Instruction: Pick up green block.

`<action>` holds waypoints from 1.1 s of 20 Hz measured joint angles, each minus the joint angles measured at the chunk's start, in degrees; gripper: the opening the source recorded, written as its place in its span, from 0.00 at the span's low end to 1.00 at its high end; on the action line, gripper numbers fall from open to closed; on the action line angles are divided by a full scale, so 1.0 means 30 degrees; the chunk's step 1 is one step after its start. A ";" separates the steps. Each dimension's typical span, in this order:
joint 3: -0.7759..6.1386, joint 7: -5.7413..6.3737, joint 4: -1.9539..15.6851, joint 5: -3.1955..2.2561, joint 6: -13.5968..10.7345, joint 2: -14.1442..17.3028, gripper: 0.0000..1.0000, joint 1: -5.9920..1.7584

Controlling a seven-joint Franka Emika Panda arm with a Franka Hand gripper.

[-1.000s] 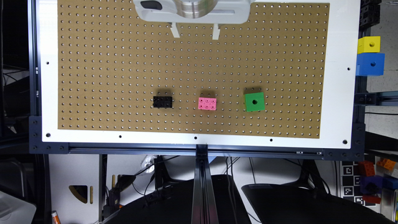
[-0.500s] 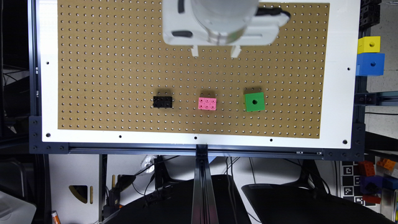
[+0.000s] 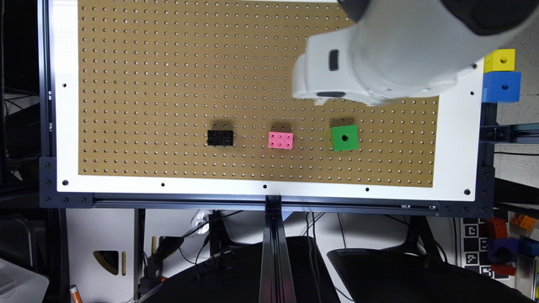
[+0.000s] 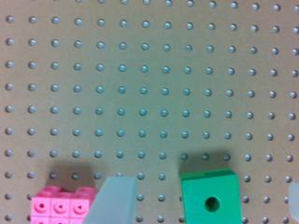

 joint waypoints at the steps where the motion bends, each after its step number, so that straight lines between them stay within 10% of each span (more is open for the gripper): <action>1: -0.0001 0.0000 0.0066 0.0000 0.0000 0.0061 1.00 -0.0015; 11: 0.0129 0.0098 0.0377 0.0007 0.0000 0.0158 1.00 0.0030; 22: 0.0326 0.0482 0.2375 -0.0064 -0.0002 0.2165 1.00 0.0281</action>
